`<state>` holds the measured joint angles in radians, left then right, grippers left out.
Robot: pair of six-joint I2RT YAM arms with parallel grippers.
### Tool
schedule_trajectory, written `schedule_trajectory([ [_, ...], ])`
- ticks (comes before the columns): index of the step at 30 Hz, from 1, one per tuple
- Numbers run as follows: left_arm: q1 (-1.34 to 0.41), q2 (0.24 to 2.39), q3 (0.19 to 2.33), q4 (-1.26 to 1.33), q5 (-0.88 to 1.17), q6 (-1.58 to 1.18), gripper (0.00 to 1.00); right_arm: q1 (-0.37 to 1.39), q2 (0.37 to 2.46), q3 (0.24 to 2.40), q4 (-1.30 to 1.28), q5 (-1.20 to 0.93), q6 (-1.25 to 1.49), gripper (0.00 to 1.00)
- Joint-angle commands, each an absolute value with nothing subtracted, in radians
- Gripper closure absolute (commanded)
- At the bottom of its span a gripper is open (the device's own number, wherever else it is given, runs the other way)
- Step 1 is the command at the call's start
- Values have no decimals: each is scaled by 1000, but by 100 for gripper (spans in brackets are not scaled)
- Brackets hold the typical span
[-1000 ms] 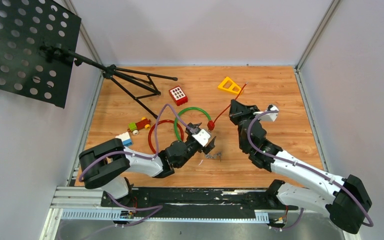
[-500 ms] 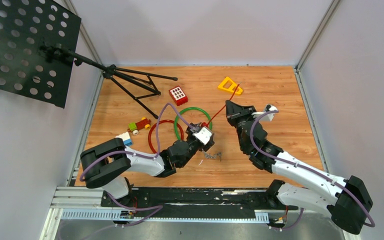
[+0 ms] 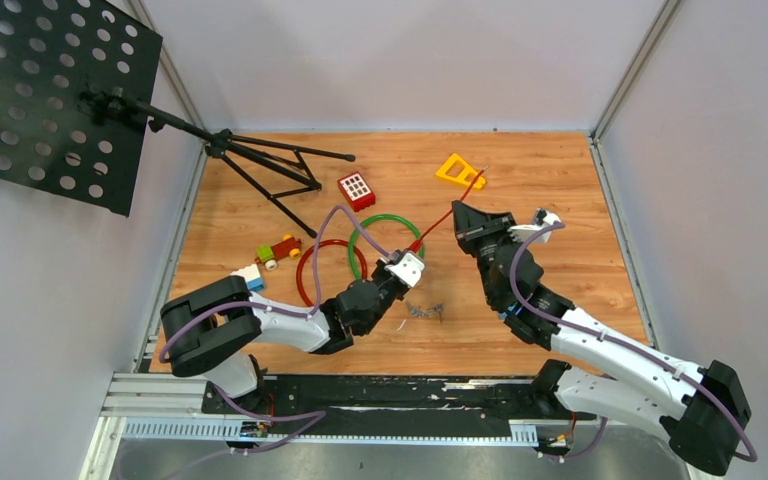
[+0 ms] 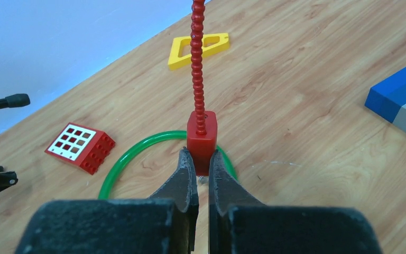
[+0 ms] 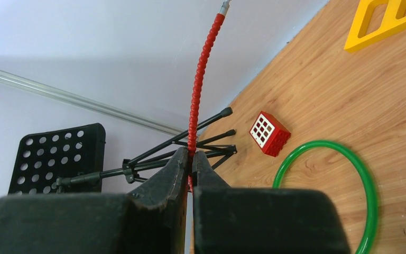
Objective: Lock with the key
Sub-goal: Lock the lock.
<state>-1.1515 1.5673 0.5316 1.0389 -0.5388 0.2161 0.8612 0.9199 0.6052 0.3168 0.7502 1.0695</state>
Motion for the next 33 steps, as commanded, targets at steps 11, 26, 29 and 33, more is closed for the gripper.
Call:
schedule_trajectory([
  [11,-1157,1538,509,1111,-590,267,100,867,893,644,378,726,970,100],
  [26,-1155,1539,486,1163,-550,290,41,867,879,644,427,630,904,100],
  [29,-1155,1543,486,1167,-548,290,32,866,891,649,429,605,921,100],
  [33,-1155,1545,489,1167,-565,291,32,867,897,655,430,587,925,100],
])
